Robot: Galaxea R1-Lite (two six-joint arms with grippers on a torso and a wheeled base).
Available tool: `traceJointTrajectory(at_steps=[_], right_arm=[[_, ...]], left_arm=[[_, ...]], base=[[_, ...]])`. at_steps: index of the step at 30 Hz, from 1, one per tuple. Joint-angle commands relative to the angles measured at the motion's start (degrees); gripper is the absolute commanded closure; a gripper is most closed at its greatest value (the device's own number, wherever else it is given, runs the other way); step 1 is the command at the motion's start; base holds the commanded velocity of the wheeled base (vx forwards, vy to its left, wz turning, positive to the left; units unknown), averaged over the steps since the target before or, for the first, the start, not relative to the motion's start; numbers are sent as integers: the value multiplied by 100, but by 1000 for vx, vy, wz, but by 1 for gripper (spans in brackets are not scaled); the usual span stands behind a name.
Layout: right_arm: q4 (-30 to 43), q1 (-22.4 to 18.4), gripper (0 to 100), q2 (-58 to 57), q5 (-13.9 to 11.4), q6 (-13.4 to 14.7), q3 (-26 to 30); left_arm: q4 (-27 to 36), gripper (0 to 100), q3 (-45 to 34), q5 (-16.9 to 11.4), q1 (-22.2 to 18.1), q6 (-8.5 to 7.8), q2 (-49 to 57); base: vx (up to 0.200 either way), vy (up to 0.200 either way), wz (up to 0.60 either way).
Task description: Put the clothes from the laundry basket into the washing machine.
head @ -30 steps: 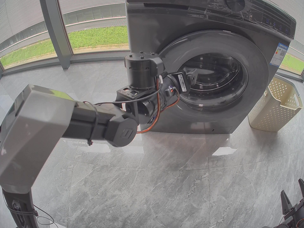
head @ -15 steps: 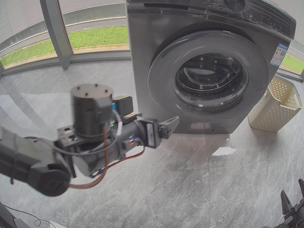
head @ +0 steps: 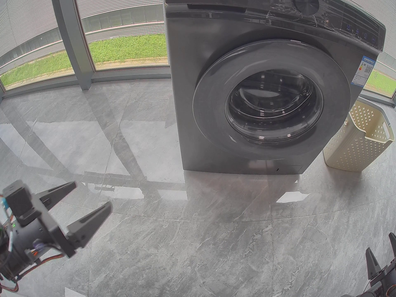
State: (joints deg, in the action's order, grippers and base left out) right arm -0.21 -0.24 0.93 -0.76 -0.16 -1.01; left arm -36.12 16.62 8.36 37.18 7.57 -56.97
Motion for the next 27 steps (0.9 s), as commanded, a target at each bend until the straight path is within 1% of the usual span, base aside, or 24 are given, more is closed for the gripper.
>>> traceJointTrajectory(at_steps=[1,4,6,10,13,15,18,19,20,21,22,23,24,25,26,27], right_arm=[[-6,-2,0,-57,-4,-2,92],[-6,-2,0,-57,-4,-2,92],[-6,-2,0,-57,-4,-2,92],[-6,-2,0,-49,-4,-2,92],[-6,-2,0,-49,-4,-2,92],[-6,-2,0,-57,-4,-2,92],[-6,-2,0,-57,-4,-2,92],[-6,-2,0,-49,-4,-2,92],[3,-2,0,-57,-4,-2,92],[-6,-2,0,-57,-4,-2,92],[-6,-2,0,-57,-4,-2,92],[-6,-2,0,-57,-4,-2,92],[-6,-2,0,-57,-4,-2,92],[-6,-2,0,-57,-4,-2,92],[-6,-2,0,-49,-4,-2,92],[-6,-2,0,-57,-4,-2,92]], left_arm=[[633,0,-1328,-28,-1204,-362,2744],[1081,0,-1319,-142,-1653,-353,3280],[1432,0,-1310,-353,-1952,-353,3561],[2100,0,-1398,-652,-2514,-370,4150],[2478,0,-1600,-810,-2725,-397,4651],[2768,0,-1662,-845,-2857,-441,4870],[3155,0,-1662,-819,-3015,-449,5169],[3208,0,-1662,-784,-3024,-397,5178],[3208,0,-1662,-784,-3015,-397,5169],[3217,0,-1662,-757,-3041,-344,5169],[3243,0,-1662,-713,-3120,-335,5161],[3243,0,-1662,-696,-3235,-344,5169],[3252,0,-1662,-731,-3578,-405,5231],[3252,0,-1662,-810,-3815,-449,5292],[3243,0,-1662,-907,-3929,-511,5363],[3243,0,-1662,-994,-3903,-529,5371]], base=[[0,0,0],[0,0,0],[0,0,0],[0,0,0],[0,0,0],[0,0,0],[0,0,0],[0,0,0],[0,0,0],[0,0,0],[0,0,0],[0,0,0],[0,0,0],[0,0,0],[0,0,0],[0,0,0]])
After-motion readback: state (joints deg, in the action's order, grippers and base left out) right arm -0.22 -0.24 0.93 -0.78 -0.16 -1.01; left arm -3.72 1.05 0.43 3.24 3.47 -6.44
